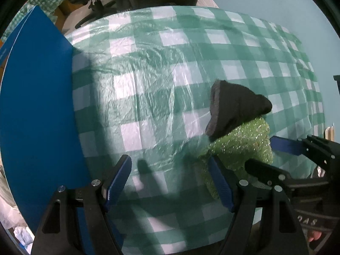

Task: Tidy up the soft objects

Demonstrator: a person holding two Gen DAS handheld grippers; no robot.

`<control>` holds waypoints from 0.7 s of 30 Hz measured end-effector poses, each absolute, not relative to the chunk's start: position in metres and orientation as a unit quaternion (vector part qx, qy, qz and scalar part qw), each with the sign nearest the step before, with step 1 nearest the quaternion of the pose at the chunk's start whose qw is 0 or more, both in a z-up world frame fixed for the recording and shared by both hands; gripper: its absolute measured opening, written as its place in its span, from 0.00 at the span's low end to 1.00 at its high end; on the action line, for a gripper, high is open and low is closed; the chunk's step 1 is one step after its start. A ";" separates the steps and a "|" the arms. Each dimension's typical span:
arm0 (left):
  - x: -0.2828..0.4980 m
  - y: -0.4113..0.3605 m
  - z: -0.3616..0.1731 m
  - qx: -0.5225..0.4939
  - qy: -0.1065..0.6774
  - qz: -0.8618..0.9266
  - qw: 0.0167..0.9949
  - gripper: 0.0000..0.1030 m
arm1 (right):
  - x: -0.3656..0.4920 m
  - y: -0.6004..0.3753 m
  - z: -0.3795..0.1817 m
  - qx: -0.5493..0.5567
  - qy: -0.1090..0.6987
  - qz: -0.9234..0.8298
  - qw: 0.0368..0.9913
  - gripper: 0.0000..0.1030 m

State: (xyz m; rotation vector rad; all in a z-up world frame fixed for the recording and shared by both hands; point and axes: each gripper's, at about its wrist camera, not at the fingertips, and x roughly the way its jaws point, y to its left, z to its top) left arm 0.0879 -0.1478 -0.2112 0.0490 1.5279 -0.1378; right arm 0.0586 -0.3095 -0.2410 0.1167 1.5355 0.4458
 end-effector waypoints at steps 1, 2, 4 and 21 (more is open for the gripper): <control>0.088 -0.148 -0.212 0.023 0.692 -0.063 0.719 0.74 | 0.058 -0.309 -0.240 0.050 0.689 0.197 0.695 0.61; 0.088 -0.147 -0.213 0.024 0.692 -0.064 0.719 0.74 | 0.057 -0.310 -0.238 0.051 0.687 0.194 0.698 0.61; 0.086 -0.145 -0.215 0.028 0.694 -0.067 0.716 0.74 | 0.057 -0.315 -0.232 0.057 0.681 0.185 0.706 0.61; 0.060 -0.124 -0.217 0.012 0.692 -0.067 0.718 0.74 | 0.099 -0.267 -0.226 -0.052 0.637 0.259 0.724 0.61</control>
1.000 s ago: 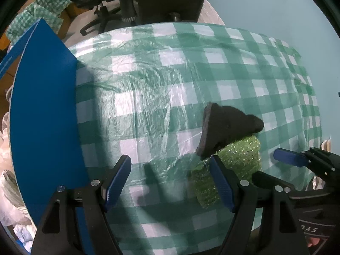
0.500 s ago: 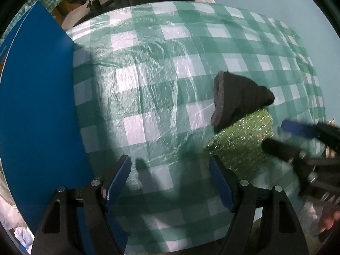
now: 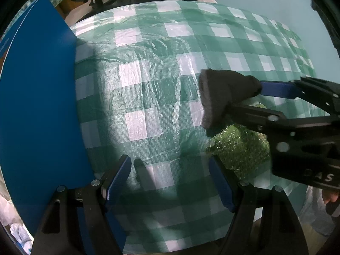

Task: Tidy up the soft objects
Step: 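Grasp the black glove with the right tool and lift it off the scrubber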

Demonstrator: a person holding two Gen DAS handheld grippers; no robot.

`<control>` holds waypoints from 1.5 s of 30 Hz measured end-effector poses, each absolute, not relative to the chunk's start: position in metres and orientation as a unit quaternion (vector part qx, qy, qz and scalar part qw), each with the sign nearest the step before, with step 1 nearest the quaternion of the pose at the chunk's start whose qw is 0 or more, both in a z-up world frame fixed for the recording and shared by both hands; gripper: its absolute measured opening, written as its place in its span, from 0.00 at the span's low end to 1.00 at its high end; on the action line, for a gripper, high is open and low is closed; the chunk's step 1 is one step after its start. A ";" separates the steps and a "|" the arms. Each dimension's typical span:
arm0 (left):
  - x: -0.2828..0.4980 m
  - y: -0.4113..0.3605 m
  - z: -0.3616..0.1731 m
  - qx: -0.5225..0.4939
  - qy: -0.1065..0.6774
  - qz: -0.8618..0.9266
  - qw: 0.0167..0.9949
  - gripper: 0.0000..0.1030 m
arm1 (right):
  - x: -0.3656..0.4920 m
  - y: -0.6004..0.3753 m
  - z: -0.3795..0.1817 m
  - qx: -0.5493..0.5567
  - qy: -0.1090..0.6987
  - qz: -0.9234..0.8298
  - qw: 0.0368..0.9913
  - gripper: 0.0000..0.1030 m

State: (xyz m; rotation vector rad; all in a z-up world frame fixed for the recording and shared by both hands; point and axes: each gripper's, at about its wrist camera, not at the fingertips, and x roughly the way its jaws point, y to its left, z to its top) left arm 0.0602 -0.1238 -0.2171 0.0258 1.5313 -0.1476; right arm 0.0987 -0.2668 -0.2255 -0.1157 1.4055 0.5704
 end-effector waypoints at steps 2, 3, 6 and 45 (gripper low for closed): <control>0.059 -0.121 -0.217 0.007 0.693 -0.063 0.719 0.74 | 0.102 -0.261 -0.229 -0.062 0.636 0.270 0.720 0.61; 0.059 -0.120 -0.216 0.004 0.693 -0.060 0.719 0.75 | 0.104 -0.258 -0.230 -0.065 0.637 0.277 0.717 0.61; 0.060 -0.114 -0.217 -0.006 0.694 -0.051 0.719 0.75 | 0.110 -0.254 -0.233 -0.075 0.639 0.287 0.710 0.61; 0.086 -0.135 -0.204 -0.035 0.672 -0.042 0.738 0.79 | 0.153 -0.284 -0.221 -0.170 0.599 0.371 0.689 0.61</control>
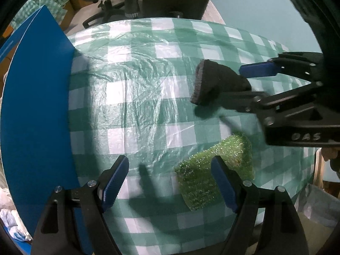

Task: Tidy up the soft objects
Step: 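Grasp the black glove with the right tool and lift it off the scrubber, then grasp the green scrubber with the left tool while the right tool holds the glove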

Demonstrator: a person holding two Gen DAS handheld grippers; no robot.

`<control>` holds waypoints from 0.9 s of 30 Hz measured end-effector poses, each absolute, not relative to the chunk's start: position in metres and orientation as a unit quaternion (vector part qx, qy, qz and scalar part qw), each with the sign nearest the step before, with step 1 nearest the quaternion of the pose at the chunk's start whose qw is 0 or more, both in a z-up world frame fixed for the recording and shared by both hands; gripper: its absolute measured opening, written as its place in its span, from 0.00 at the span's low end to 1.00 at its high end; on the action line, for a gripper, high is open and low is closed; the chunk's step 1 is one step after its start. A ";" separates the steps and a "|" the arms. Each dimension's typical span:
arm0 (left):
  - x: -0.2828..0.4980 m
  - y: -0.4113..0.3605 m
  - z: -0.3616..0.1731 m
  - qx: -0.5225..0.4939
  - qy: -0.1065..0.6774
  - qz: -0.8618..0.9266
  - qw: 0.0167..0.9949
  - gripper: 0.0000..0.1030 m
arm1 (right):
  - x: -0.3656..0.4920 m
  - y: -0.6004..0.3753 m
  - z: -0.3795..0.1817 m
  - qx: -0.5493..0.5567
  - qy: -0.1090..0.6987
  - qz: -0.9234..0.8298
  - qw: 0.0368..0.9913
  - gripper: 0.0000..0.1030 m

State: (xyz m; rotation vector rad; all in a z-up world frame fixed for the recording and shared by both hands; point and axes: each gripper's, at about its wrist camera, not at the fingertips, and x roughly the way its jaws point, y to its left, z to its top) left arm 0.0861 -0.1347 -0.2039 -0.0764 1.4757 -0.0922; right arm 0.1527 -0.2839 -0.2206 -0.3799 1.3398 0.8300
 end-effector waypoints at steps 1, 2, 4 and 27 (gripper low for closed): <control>0.085 -0.134 -0.203 -0.036 0.673 -0.042 0.738 0.79 | 0.153 -0.281 -0.224 -0.177 0.599 0.376 0.684 0.61; 0.086 -0.133 -0.205 -0.038 0.674 -0.042 0.736 0.79 | 0.153 -0.278 -0.227 -0.181 0.600 0.381 0.679 0.61; 0.087 -0.130 -0.210 -0.038 0.677 -0.040 0.734 0.79 | 0.153 -0.273 -0.233 -0.196 0.601 0.384 0.673 0.61; 0.075 -0.175 -0.226 -0.020 0.693 -0.101 0.713 0.83 | 0.146 -0.341 -0.222 -0.100 0.614 0.304 0.721 0.32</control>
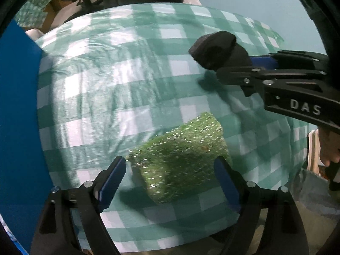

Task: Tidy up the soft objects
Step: 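Grasp the green scrubber with the left tool while the right tool holds the glove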

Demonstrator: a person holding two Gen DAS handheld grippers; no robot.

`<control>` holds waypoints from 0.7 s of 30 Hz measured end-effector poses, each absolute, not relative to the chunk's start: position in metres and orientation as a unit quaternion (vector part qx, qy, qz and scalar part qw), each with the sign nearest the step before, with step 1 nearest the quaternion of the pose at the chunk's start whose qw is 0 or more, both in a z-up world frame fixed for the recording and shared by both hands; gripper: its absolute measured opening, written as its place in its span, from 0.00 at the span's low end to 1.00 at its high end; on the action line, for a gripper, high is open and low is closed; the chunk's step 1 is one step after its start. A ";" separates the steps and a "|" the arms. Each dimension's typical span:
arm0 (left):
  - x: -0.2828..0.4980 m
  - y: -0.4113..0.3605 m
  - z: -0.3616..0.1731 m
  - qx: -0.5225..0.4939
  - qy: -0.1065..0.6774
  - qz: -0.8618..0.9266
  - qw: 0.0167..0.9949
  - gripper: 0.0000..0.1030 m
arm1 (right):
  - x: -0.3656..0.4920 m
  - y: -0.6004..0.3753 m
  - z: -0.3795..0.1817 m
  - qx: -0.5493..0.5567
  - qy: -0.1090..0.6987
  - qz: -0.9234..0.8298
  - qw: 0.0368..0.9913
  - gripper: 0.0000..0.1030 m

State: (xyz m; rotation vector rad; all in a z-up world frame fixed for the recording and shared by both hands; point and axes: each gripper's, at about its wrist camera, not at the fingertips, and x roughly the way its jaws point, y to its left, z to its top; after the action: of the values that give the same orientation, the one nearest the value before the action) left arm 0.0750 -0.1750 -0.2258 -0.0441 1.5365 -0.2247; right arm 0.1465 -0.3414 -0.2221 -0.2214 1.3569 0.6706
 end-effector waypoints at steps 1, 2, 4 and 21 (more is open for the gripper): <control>0.075 -0.180 -0.227 -0.014 0.694 -0.105 0.712 0.83 | 0.144 -0.346 -0.220 -0.095 0.615 0.297 0.724 0.32; 0.074 -0.183 -0.228 -0.011 0.694 -0.108 0.712 0.83 | 0.141 -0.352 -0.219 -0.087 0.617 0.290 0.726 0.32; 0.075 -0.189 -0.230 -0.005 0.694 -0.111 0.711 0.83 | 0.138 -0.359 -0.217 -0.072 0.620 0.279 0.730 0.32; 0.082 -0.254 -0.258 0.079 0.678 -0.104 0.723 0.85 | 0.114 -0.415 -0.209 -0.001 0.629 0.204 0.750 0.32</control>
State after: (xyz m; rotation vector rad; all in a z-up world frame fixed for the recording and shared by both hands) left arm 0.0817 -0.2539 -0.2575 0.1738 1.4981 -0.2297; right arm 0.1139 -0.4148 -0.2085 -0.0030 1.3742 0.4463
